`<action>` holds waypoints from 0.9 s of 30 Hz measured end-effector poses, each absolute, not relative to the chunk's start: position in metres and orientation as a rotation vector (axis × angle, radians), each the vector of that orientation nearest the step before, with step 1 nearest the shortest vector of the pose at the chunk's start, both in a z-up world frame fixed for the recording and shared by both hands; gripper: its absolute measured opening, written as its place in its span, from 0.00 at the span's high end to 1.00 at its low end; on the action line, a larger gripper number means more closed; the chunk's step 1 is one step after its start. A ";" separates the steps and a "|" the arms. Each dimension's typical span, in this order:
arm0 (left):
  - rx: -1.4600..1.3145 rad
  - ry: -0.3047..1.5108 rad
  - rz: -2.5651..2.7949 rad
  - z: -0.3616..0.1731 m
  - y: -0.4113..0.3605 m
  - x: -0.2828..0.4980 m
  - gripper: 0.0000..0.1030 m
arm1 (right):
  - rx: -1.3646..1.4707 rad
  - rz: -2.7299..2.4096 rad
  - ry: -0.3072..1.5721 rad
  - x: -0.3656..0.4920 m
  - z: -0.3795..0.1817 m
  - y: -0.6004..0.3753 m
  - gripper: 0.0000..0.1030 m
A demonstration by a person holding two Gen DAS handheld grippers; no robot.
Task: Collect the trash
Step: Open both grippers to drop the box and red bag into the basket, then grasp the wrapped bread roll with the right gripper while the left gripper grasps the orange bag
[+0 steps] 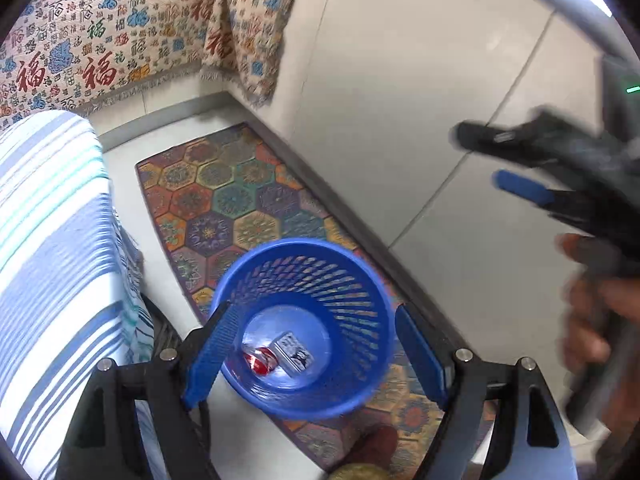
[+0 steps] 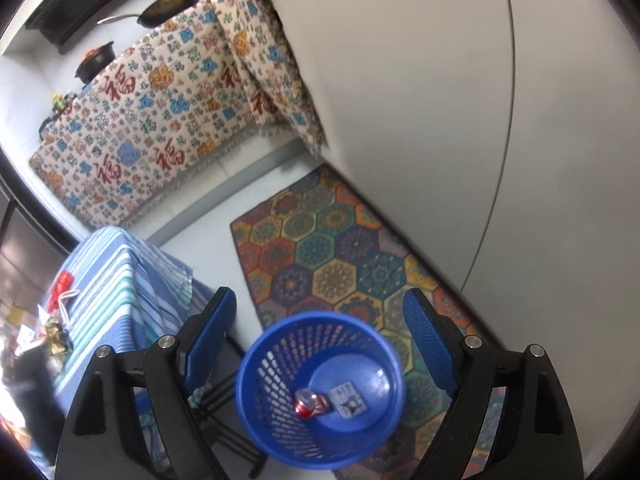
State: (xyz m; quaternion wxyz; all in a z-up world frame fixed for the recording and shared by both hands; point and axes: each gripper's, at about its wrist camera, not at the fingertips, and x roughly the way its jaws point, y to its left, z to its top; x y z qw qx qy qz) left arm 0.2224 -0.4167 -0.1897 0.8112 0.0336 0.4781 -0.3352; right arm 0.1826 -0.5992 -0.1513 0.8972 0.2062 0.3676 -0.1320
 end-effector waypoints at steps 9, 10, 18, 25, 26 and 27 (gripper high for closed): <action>0.010 0.901 -0.661 -0.107 -0.305 0.156 0.20 | 0.220 -0.196 0.669 0.178 -0.107 -0.517 0.14; 0.006 0.904 -0.637 -0.107 -0.289 0.153 0.20 | 0.195 -0.169 0.665 0.178 -0.103 -0.498 0.13; 0.066 0.951 -0.294 -0.141 -0.135 0.157 0.20 | 0.041 0.155 0.752 0.183 -0.117 -0.334 0.12; 0.045 0.971 -0.130 -0.162 -0.042 0.176 0.20 | -0.020 0.285 0.919 0.190 -0.163 -0.233 0.12; 0.037 0.972 -0.119 -0.164 -0.032 0.180 0.20 | -0.034 0.280 0.932 0.194 -0.168 -0.224 0.12; 0.035 0.976 -0.111 -0.166 -0.024 0.182 0.20 | -0.050 0.274 0.947 0.198 -0.173 -0.217 0.12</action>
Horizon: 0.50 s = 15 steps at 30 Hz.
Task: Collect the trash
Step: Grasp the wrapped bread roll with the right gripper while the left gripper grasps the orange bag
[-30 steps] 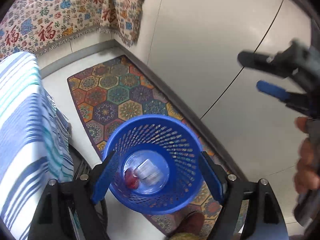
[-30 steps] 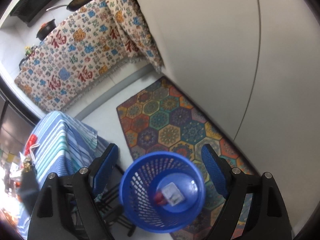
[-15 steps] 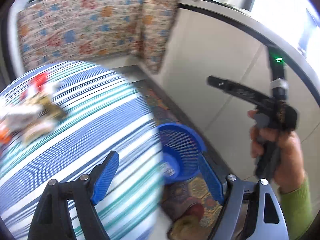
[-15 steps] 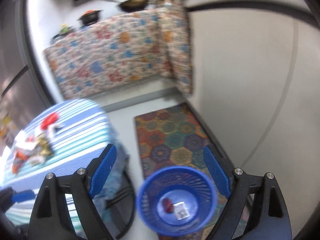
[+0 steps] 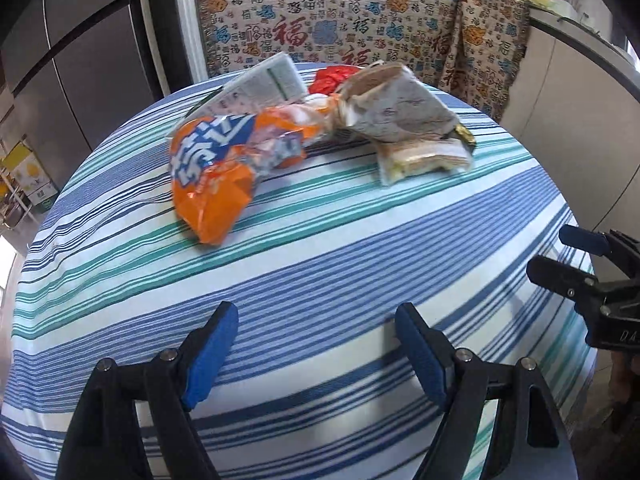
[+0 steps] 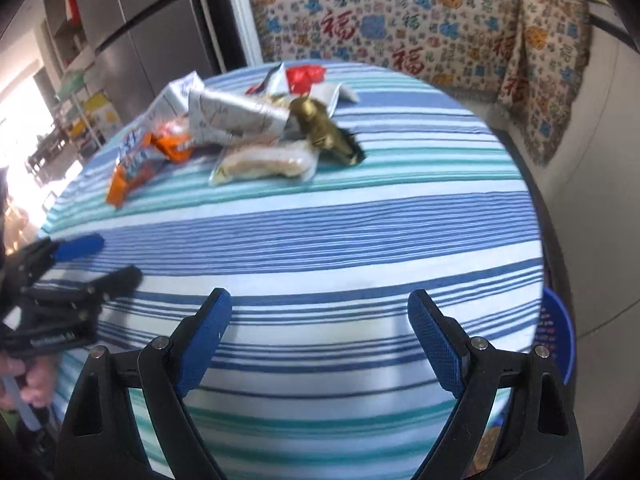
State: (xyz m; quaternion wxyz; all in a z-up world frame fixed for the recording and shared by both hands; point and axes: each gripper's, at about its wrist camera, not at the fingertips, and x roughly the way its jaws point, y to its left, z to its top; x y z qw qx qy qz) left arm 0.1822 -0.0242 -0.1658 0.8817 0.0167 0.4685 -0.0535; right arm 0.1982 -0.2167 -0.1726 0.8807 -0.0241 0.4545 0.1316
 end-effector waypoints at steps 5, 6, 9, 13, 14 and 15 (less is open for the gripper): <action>0.045 0.948 -0.102 -0.168 -0.003 0.190 0.10 | -0.128 0.251 0.966 0.215 -0.185 -0.189 0.10; 0.036 0.950 -0.102 -0.169 -0.001 0.195 0.10 | -0.131 0.253 0.967 0.217 -0.186 -0.187 0.10; 0.034 0.955 -0.092 -0.171 0.012 0.205 0.07 | -0.140 0.250 0.972 0.229 -0.190 -0.175 0.04; 0.046 0.971 -0.108 -0.174 0.012 0.213 0.00 | -0.142 0.250 0.951 0.234 -0.194 -0.170 0.00; 0.049 0.971 -0.114 -0.174 0.014 0.215 0.00 | -0.144 0.254 0.945 0.235 -0.194 -0.170 0.00; 0.048 0.970 -0.117 -0.174 0.014 0.216 0.00 | -0.143 0.256 0.945 0.235 -0.194 -0.170 0.00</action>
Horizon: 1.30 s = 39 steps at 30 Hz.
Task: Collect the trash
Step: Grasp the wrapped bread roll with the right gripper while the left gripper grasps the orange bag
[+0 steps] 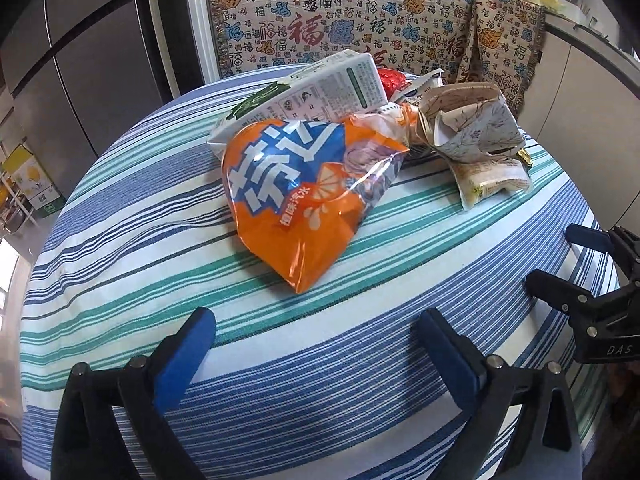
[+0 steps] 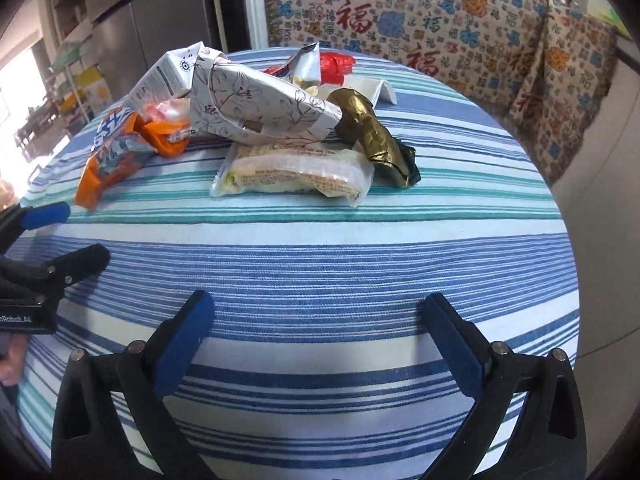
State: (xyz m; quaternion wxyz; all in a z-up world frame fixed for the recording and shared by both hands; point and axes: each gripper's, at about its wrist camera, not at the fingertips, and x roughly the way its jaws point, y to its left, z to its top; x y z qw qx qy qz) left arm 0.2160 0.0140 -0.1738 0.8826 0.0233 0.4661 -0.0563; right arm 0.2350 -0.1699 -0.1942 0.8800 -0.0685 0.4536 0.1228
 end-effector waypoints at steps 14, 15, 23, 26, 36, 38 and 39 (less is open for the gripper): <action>0.038 0.965 -0.104 -0.174 0.015 0.216 0.00 | -0.019 0.407 0.933 0.275 -0.179 -0.184 0.15; 0.038 0.965 -0.105 -0.174 0.015 0.216 0.00 | -0.002 0.404 0.925 0.281 -0.177 -0.187 0.16; 0.037 0.964 -0.112 -0.174 0.016 0.216 0.00 | 0.059 0.684 1.009 0.265 -0.177 -0.160 0.83; 0.034 0.963 -0.113 -0.175 0.017 0.215 0.00 | -0.010 0.810 1.011 0.238 -0.171 -0.145 0.81; 0.031 0.962 -0.105 -0.174 0.019 0.213 0.00 | -0.061 0.634 0.939 0.274 -0.173 -0.152 0.31; 0.031 0.962 -0.106 -0.174 0.019 0.213 0.00 | -0.081 0.630 0.935 0.278 -0.176 -0.143 0.27; 0.031 0.962 -0.107 -0.174 0.019 0.213 0.00 | -0.097 0.616 0.925 0.278 -0.178 -0.140 0.27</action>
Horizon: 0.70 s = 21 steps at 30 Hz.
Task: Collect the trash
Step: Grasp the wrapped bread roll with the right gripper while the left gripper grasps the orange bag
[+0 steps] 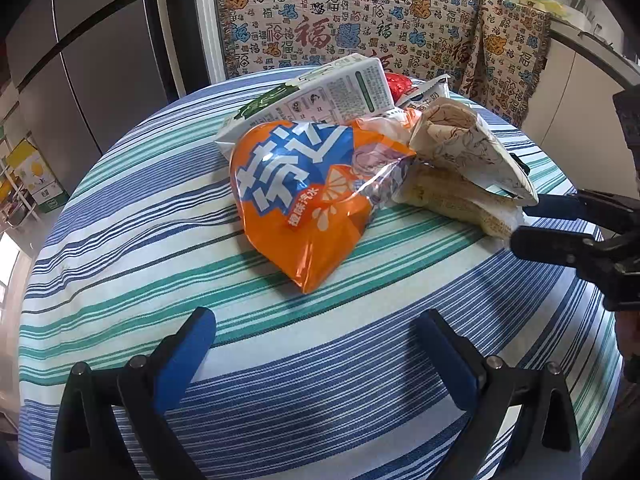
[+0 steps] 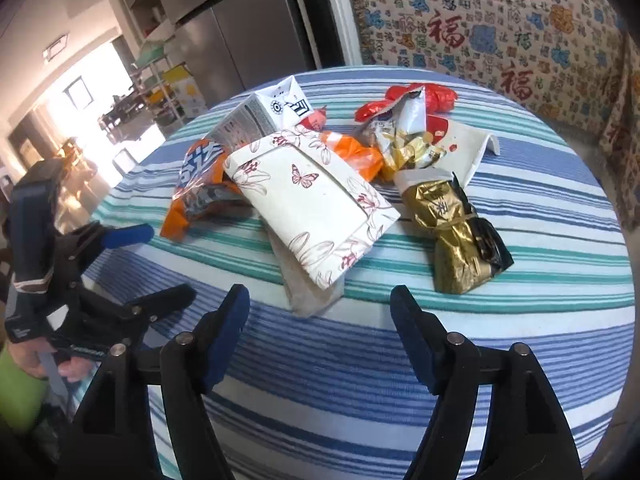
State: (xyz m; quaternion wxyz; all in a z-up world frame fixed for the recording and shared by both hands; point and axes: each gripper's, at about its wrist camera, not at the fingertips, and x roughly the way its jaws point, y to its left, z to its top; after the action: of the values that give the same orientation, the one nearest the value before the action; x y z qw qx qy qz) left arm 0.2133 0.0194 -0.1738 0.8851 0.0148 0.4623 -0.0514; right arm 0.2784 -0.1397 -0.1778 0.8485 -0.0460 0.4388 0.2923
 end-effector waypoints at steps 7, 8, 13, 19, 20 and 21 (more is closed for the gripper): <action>-0.075 0.932 -0.132 -0.167 0.043 0.205 0.00 | -0.044 0.642 1.015 0.261 -0.180 -0.136 0.75; -0.089 0.913 -0.131 -0.164 0.049 0.202 0.00 | -0.040 0.629 1.028 0.255 -0.178 -0.140 0.76; -0.048 0.835 -0.180 -0.149 0.043 0.201 0.00 | -0.084 0.537 1.037 0.221 -0.178 -0.155 0.76; 0.193 0.781 -0.128 -0.150 0.009 0.225 0.01 | -0.063 0.615 1.045 0.201 -0.178 -0.152 0.75; 0.196 0.781 -0.121 -0.150 0.007 0.229 0.11 | -0.070 0.616 1.043 0.200 -0.178 -0.152 0.75; 0.187 0.782 -0.117 -0.151 0.010 0.231 0.21 | -0.068 0.621 1.044 0.199 -0.177 -0.153 0.75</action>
State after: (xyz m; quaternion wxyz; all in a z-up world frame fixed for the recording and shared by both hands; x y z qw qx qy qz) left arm 0.2311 0.0098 -0.1505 0.9185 0.0911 0.3805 -0.0570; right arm 0.1987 -0.1530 -0.1774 0.8205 -0.0320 0.4905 0.2919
